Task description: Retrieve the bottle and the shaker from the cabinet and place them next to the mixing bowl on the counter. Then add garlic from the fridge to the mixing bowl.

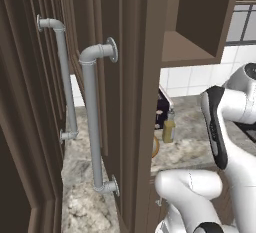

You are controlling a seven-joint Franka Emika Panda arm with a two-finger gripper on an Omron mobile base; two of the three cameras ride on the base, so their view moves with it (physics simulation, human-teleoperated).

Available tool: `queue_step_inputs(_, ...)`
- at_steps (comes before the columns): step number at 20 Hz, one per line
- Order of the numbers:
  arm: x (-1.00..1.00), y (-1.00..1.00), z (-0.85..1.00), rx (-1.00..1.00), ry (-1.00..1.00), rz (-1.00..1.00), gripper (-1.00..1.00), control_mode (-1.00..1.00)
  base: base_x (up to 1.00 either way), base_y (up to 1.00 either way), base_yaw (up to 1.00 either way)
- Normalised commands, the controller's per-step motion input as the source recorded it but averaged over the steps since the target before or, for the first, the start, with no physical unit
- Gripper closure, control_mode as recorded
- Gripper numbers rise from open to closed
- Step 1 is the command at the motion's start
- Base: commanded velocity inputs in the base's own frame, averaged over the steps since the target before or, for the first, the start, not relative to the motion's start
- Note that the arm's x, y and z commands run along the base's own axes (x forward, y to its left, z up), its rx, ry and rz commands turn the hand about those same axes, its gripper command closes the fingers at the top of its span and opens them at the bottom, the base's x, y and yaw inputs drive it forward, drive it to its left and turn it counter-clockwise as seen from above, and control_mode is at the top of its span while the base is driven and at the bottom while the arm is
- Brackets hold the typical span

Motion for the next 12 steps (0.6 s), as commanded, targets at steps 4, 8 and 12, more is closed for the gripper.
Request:
queue_step_inputs(4,-0.08,0.79,0.09,0.08,-0.41,-0.26,-1.0,-1.0,0.0,0.0,0.0)
queue_step_inputs(8,0.0,0.64,0.39,0.0,-0.41,-0.09,-1.0,-1.0,0.0,0.0,0.0)
queue_step_inputs(12,-0.02,0.07,0.43,-0.02,-0.28,0.0,-1.0,-1.0,0.0,0.0,0.0)
